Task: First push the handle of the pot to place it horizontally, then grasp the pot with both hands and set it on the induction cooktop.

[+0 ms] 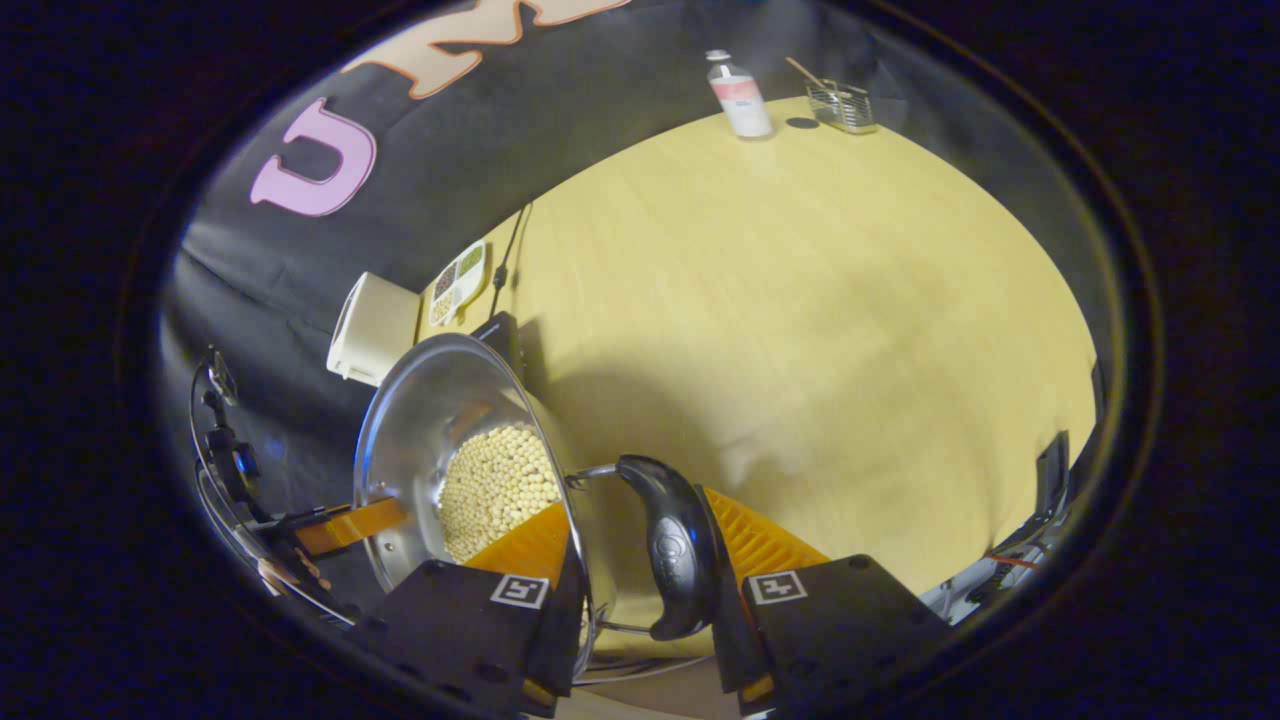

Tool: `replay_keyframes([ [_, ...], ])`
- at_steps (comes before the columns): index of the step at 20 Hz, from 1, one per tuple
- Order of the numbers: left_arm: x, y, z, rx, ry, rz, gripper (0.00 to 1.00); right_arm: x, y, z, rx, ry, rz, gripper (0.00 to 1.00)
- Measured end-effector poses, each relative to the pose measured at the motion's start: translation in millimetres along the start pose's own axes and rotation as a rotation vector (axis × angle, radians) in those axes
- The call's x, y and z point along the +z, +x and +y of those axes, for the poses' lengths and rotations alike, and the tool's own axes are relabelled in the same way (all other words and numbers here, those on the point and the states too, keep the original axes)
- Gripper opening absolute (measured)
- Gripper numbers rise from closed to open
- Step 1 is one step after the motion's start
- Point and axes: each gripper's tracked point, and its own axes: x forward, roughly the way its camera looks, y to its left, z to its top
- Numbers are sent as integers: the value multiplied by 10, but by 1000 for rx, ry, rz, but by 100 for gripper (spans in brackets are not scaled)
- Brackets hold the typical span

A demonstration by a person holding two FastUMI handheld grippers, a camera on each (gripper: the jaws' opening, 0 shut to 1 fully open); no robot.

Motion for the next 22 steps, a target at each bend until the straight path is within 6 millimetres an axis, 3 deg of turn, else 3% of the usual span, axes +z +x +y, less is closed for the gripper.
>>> replay_keyframes([
  [4, 117, 44, 436, 27, 30, -61, 60, -36, 238, 440, 12, -12, -5, 51],
  [8, 211, 137, 745, 51, 17, -99, 60, -1, 409, 716, 27, -13, -20, 51],
  [9, 235, 200, 795, 54, 9, -107, 60, 22, 442, 761, 26, -18, -29, 64],
  [10, 256, 233, 841, 56, 1, -114, 60, 61, 488, 827, 24, -23, -33, 51],
  [11, 266, 264, 872, 57, -8, -117, 60, 105, 526, 870, 23, -29, -45, 51],
  [12, 275, 281, 903, 59, -15, -119, 60, 142, 577, 926, 24, -35, -53, 58],
  [19, 457, 359, 1115, 110, -2, -177, 61, 293, 746, 1112, 49, -34, -80, 58],
  [22, 502, 380, 1200, 142, 10, -189, 62, 266, 813, 1158, 62, -26, -64, 58],
])
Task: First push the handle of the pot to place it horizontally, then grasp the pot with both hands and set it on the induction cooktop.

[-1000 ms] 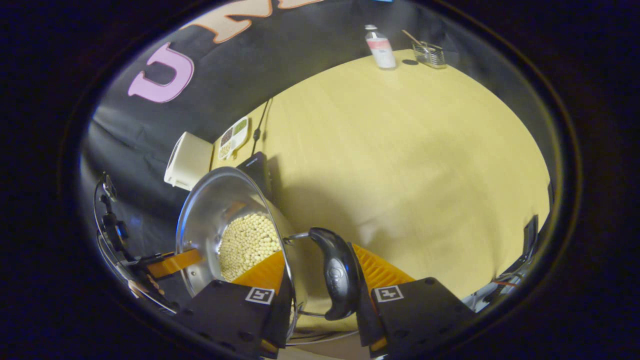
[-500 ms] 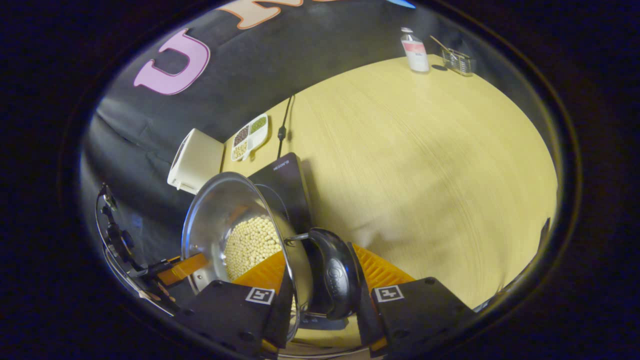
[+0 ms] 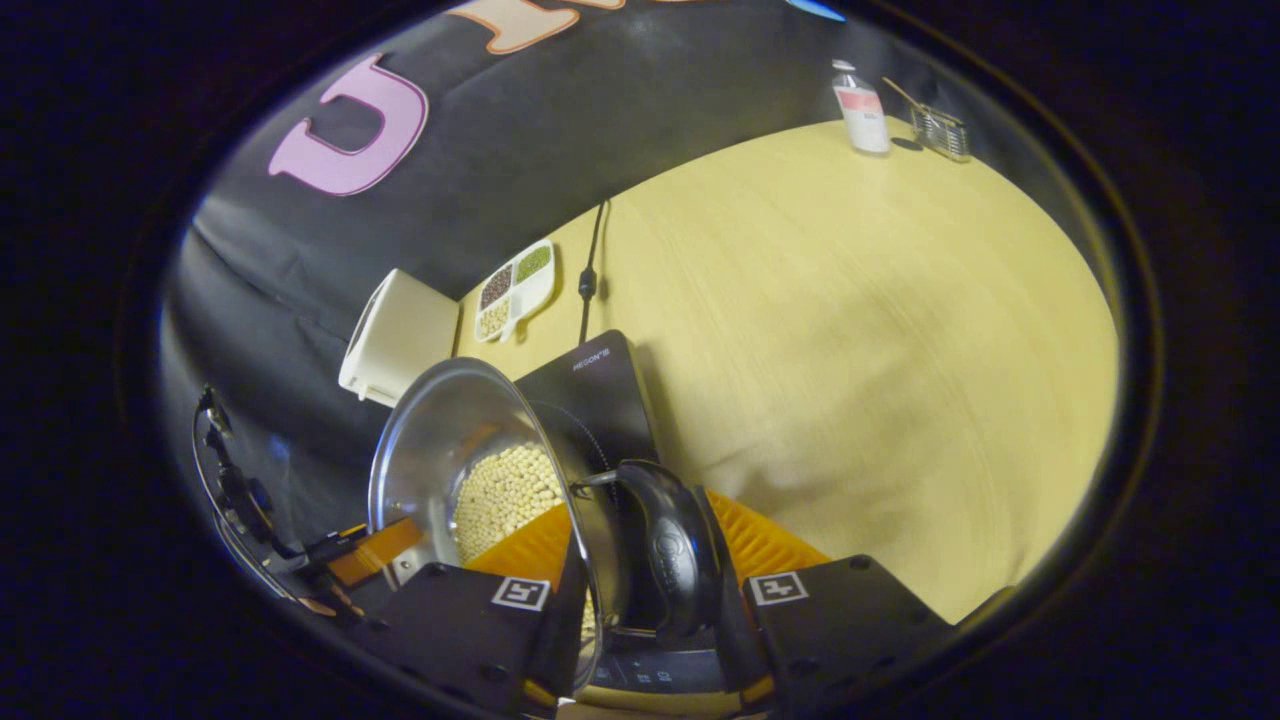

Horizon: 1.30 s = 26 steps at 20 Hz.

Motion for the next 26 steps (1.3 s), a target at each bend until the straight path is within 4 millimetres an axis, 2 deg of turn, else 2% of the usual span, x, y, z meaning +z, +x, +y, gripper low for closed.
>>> replay_keyframes([
  [2, -5, 34, 20, 9, -3, 5, 63, -3, 48, 15, 5, 1, 9, 58],
  [4, 36, 58, 44, 18, 7, -19, 64, 3, 177, 50, 20, 0, 16, 57],
  [7, 49, 65, 62, 24, 7, -32, 69, -23, 206, 88, 77, 54, 30, 57],
  [9, 49, 73, 58, 21, -3, -45, 71, -116, 239, 119, 106, 120, 59, 57],
  [10, 42, 85, 58, 22, -18, -53, 71, -172, 252, 135, 118, 122, 70, 52],
  [12, -29, 149, 41, 12, -67, -47, 75, -153, 228, 147, 119, 107, 46, 52],
  [13, -99, 175, 20, 4, -99, -32, 77, -165, 214, 148, 117, 100, 44, 47],
  [14, -143, 201, 0, -4, -129, -26, 80, -185, 187, 142, 120, 92, 42, 48],
  [15, -177, 217, -11, -11, -149, -31, 83, -176, 162, 144, 126, 84, 36, 63],
  [16, -202, 198, 16, 1, -156, -36, 85, -128, 119, 137, 126, 78, 16, 70],
  [17, -211, 173, 55, 15, -156, -50, 95, -76, 143, 99, 114, 68, -18, 86],
  [18, -192, 139, 82, 28, -157, -70, 99, -3, 28, 93, 121, 58, -51, 99],
  [19, -166, 87, 121, 44, -158, -91, 100, 64, -55, 102, 128, 52, -86, 100],
  [23, 7, -174, 217, 100, -130, -188, 100, 337, -416, 113, 150, 53, -228, 100],
  [25, 74, -301, 148, 100, -112, -222, 99, 373, -642, 46, 142, 43, -255, 100],
  [26, 98, -370, 102, 99, -109, -237, 99, 391, -749, -10, 126, 22, -271, 91],
])
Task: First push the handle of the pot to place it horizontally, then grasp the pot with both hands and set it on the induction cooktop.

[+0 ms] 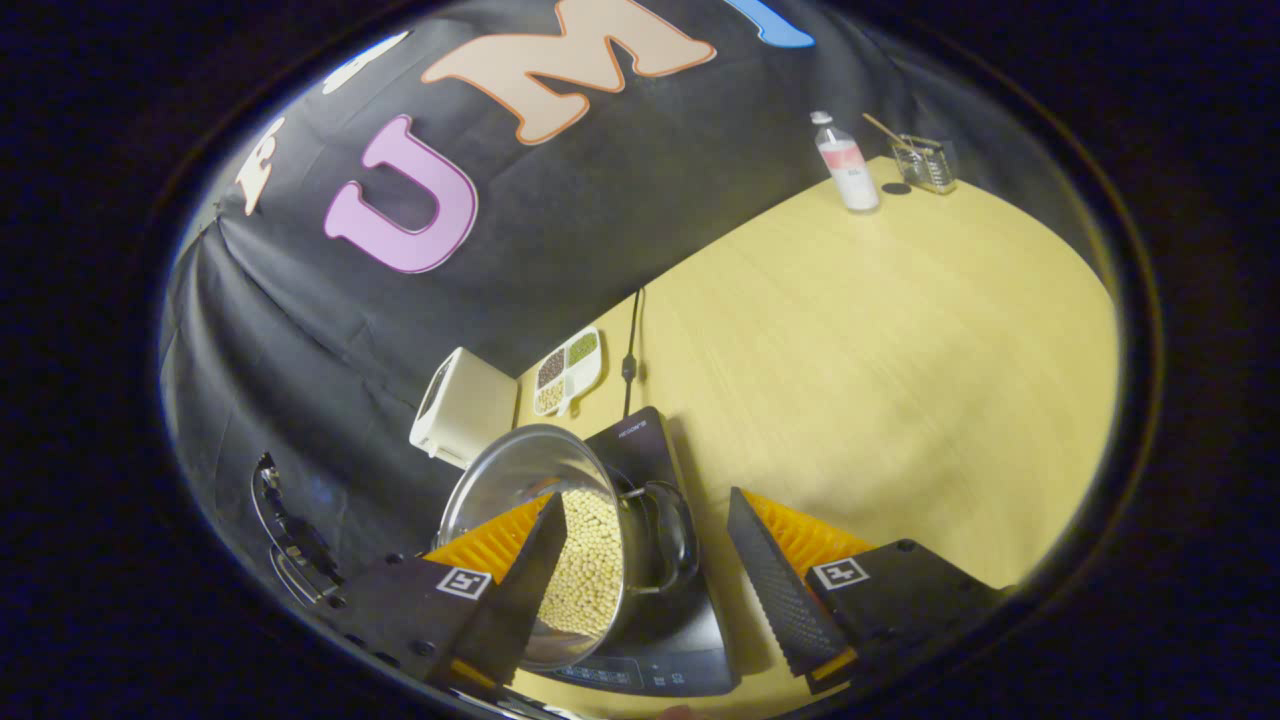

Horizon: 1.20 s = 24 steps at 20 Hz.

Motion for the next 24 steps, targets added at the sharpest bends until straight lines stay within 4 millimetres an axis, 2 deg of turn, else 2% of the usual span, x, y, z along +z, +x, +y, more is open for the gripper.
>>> replay_keyframes([
  [2, 83, -126, -125, -9, -3, -26, 99, 118, -248, -95, -27, -58, -34, 91],
  [3, 134, -198, -193, -8, -6, -41, 99, 203, -380, -126, -31, -85, -57, 100],
  [4, 184, -279, -260, 7, -5, -51, 99, 276, -513, -132, -29, -111, -81, 100],
  [5, 279, -386, -344, 14, 1, -81, 99, 355, -633, -139, -20, -135, -104, 92],
  [6, 390, -494, -461, 15, 3, -121, 99, 425, -746, -136, -9, -155, -124, 92],
  [7, 526, -629, -633, 10, 4, -166, 98, 483, -877, -128, 11, -177, -141, 100],
  [9, 722, -928, -993, 12, 2, -239, 97, 639, -1219, -169, 51, -241, -168, 100],
  [10, 794, -1074, -1177, 16, -2, -274, 97, 728, -1381, -211, 65, -284, -180, 91],
  [14, 930, -1703, -1956, 19, -60, -380, 97, 1196, -2000, -359, 112, -413, -281, 91],
  [17, 1068, -2192, -2301, 66, -22, -472, 96, 1685, -2495, -536, 119, -508, -415, 91],
  [20, 1262, -2582, -2613, 104, 32, -562, 96, 2052, -2943, -704, 116, -551, -517, 91],
  [22, 1356, -2765, -2888, 80, 23, -602, 96, 2267, -3204, -825, 104, -551, -576, 91],
  [24, 1434, -2862, -3081, 54, 12, -633, 96, 2473, -3401, -992, 61, -555, -634, 91],
])
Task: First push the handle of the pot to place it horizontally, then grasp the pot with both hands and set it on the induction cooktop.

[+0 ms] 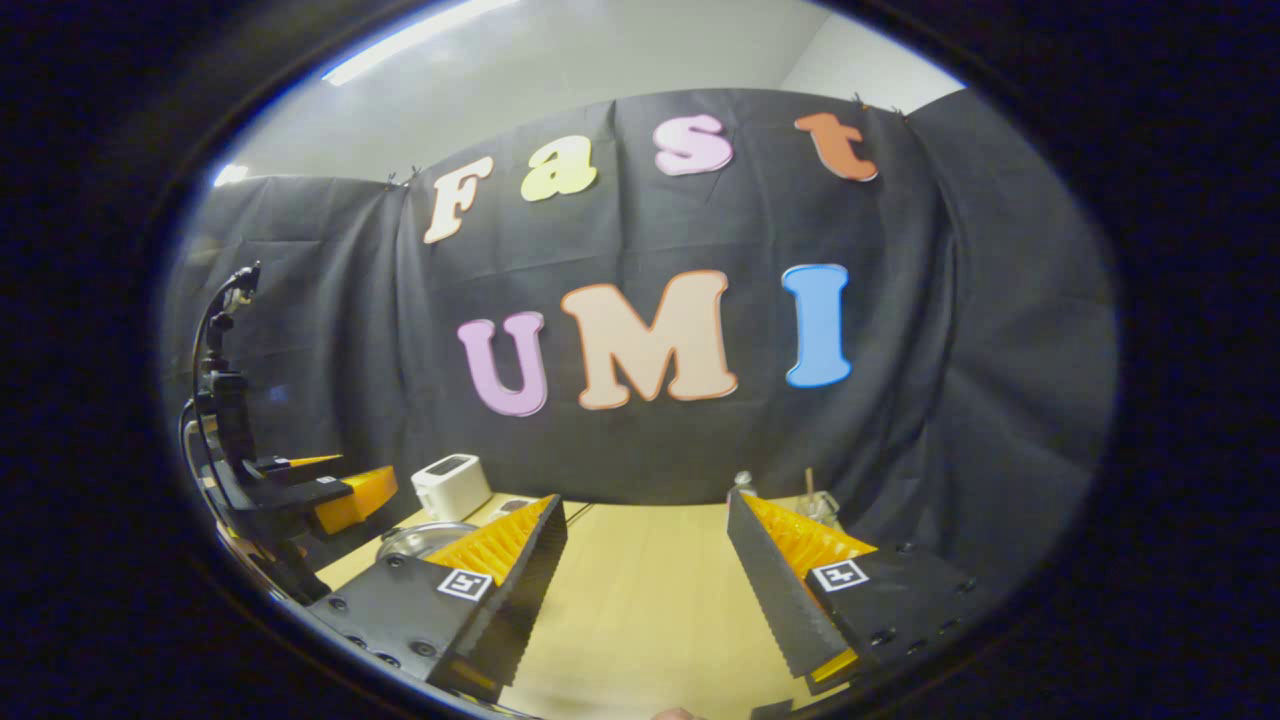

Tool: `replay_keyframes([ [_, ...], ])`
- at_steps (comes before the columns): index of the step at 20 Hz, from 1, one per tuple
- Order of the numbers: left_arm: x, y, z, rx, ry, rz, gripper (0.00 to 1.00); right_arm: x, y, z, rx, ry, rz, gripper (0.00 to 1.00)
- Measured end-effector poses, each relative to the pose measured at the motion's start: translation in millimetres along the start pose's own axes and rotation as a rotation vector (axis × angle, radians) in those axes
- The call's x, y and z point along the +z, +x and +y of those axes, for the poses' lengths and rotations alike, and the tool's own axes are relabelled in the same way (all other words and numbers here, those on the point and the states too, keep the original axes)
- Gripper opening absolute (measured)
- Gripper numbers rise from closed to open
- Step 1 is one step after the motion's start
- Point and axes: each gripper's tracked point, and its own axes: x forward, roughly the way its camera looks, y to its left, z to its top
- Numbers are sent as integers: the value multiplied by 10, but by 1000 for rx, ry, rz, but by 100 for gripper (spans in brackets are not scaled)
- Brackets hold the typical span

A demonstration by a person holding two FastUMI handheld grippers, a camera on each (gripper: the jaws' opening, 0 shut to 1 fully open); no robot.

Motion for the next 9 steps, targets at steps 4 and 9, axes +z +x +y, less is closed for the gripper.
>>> replay_keyframes([
  [4, 114, 38, -228, -14, 23, -26, 96, 199, -239, -445, -91, -37, -66, 91],
  [9, 200, 52, -565, -76, 21, -39, 96, 327, -422, -733, -140, -29, -85, 91],
])
